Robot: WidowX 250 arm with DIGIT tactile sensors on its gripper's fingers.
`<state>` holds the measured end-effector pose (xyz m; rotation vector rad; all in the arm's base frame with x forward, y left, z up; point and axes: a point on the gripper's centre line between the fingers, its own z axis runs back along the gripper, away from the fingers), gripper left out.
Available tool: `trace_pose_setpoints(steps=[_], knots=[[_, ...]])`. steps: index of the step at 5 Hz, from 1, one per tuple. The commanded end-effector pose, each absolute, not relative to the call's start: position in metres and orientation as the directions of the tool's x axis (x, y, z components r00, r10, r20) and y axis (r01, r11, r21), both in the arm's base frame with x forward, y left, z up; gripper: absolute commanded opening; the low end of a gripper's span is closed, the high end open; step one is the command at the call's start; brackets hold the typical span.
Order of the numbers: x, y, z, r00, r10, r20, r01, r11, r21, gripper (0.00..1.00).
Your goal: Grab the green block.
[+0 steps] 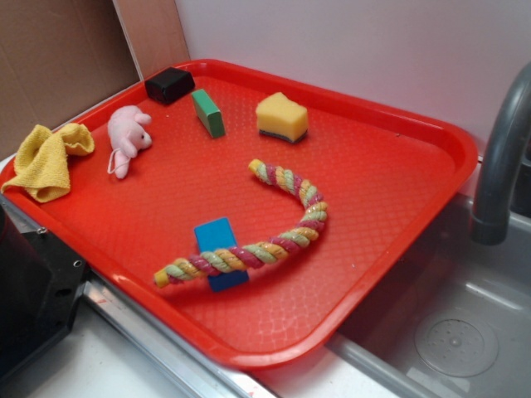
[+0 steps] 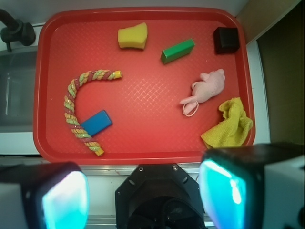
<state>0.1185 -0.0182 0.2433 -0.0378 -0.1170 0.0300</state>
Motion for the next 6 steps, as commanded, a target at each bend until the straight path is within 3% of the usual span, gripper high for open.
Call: trace_pose_setpoints(steps=[1,2,3,4,5,6], knots=[[0.118,-0.018,0.243,0.993,0.032,0.116,-0.028,0.999,-0.039,1.0],[0.16,0.009,0.196,0.98,0.182,0.078,-0.186,0.982,0.043,1.0],[0.209,0.023,0.159,0.935,0.331,0.13,-0.333,0.943,-0.009,1.0],[0.241,0.04,0.142,0.853,0.487,0.186,-0.491,0.871,-0.024,1.0],[0.219,0.063,0.141,0.744,0.639,0.195,-0.637,0.767,-0.082,1.0],[0.247,0.078,0.121,0.658,0.735,0.166,-0.733,0.675,-0.083,1.0]])
